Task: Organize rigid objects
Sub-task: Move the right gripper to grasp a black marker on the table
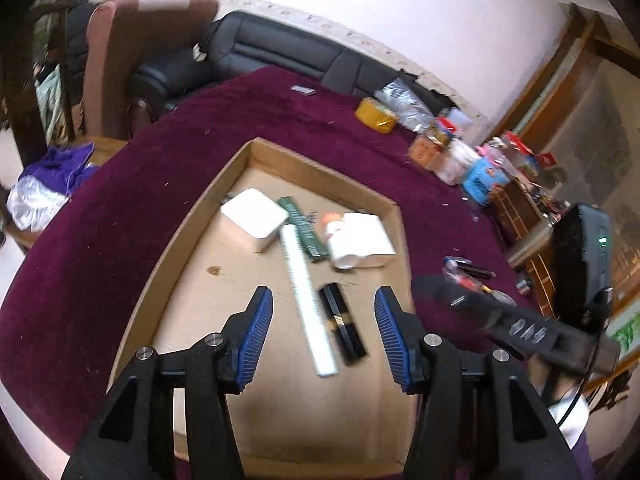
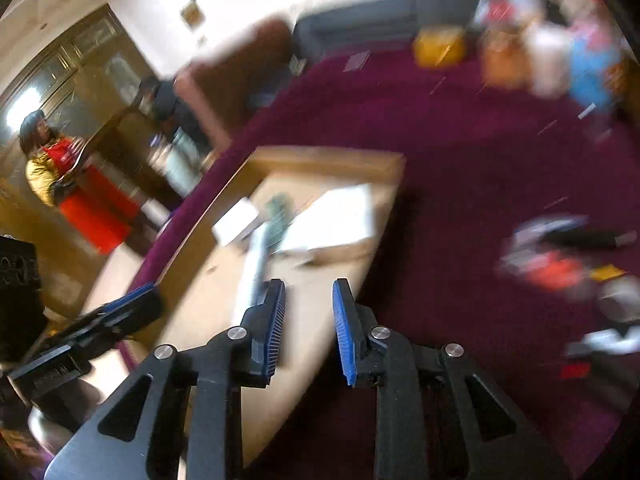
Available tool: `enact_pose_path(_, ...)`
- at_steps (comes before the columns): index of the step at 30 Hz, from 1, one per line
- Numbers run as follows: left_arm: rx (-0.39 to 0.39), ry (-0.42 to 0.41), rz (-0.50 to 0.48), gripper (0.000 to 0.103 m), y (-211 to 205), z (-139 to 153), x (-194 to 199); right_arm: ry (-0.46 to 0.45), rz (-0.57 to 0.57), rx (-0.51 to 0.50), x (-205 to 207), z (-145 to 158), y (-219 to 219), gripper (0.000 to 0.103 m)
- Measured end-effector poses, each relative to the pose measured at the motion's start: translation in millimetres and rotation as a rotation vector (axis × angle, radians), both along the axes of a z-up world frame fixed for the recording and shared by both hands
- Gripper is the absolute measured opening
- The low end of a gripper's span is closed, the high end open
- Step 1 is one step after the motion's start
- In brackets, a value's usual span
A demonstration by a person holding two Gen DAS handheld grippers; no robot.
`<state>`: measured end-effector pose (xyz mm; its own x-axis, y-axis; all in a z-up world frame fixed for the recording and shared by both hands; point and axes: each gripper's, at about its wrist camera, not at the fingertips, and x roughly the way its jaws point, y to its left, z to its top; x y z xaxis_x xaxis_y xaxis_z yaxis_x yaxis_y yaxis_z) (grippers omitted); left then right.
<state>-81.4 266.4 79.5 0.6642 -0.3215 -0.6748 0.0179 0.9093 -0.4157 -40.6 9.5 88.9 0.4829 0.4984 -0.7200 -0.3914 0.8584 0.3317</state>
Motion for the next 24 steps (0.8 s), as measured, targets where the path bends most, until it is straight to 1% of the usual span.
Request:
enact_pose_path(1, 0.0, -0.012, -0.012, 0.049, -5.7, 3.0, -3.2, -0.06, -0.028, -0.034, -7.5, 8.0, -21.8, 0.044)
enact_pose_path(2, -0.006, -0.031, -0.035, 0.053, -16.1, 7.3, -9.0, -0.106, -0.054, -0.068, -13.4, 13.0, -44.1, 0.067)
enact_pose_path(3, -0.014, -0.043, -0.056, 0.058, -23.1, 9.7, -13.0, -0.128, -0.106, -0.118, -18.4, 14.5, -71.1, 0.071)
enact_pose_path(4, -0.024, -0.053, -0.08, 0.059, -31.2, 12.0, -17.5, -0.129, -0.163, -0.158, -20.5, 14.0, -95.2, 0.071)
enact_pose_path(5, -0.035, -0.061, -0.11, 0.059, -43.2, 13.7, -21.5, -0.109, -0.221, -0.186, -21.9, 10.3, -122.2, 0.071)
enact_pose_path(6, -0.045, -0.063, -0.136, 0.059, -53.4, 14.2, -24.1, -0.058, -0.283, -0.179, -22.9, 2.4, -156.5, 0.071)
enact_pose_path(8, -0.063, -0.063, -0.19, 0.059, -77.4, 12.5, -28.7, 0.032, -0.386, -0.121, -26.7, -13.8, -208.6, 0.071)
enact_pose_path(11, -0.063, -0.043, -0.252, 0.059, -110.6, 4.5, -31.9, 0.11, -0.481, -0.056, -31.5, -41.7, -257.6, 0.071)
enact_pose_path(13, -0.053, -0.013, -0.273, 0.059, -125.4, -2.3, -32.7, 0.145, -0.513, -0.023, -30.8, -56.8, -270.3, 0.071)
enact_pose_path(14, -0.048, 0.003, -0.284, 0.059, -132.2, -5.7, -33.1, 0.167, -0.512, 0.01, -31.2, -61.7, -271.8, 0.073)
enact_pose_path(15, -0.038, 0.013, -0.289, 0.059, -137.3, -8.1, -33.6, 0.165, -0.515, 0.034, -33.2, -63.9, -270.4, 0.072)
enact_pose_path(16, -0.025, 0.018, -0.29, 0.059, -140.5, -8.9, -34.6, 0.148, -0.507, 0.034, -34.9, -62.6, -264.8, 0.072)
enact_pose_path(18, 0.003, 0.023, -0.283, 0.059, -145.0, -10.4, -37.1, 0.173, -0.438, 0.104, -37.0, -63.2, -245.0, 0.073)
enact_pose_path(20, 0.011, 0.034, -0.27, 0.059, -145.2, -12.3, -38.9, 0.199, -0.369, 0.17, -39.4, -65.3, -220.9, 0.073)
enact_pose_path(22, 0.01, 0.041, -0.261, 0.059, -145.9, -12.6, -40.5, 0.191, -0.299, 0.166, -42.2, -66.4, -187.8, 0.073)
enact_pose_path(24, 0.022, 0.042, -0.259, 0.059, -147.2, -12.8, -41.7, 0.209, -0.219, 0.193, -41.7, -68.2, -161.7, 0.073)
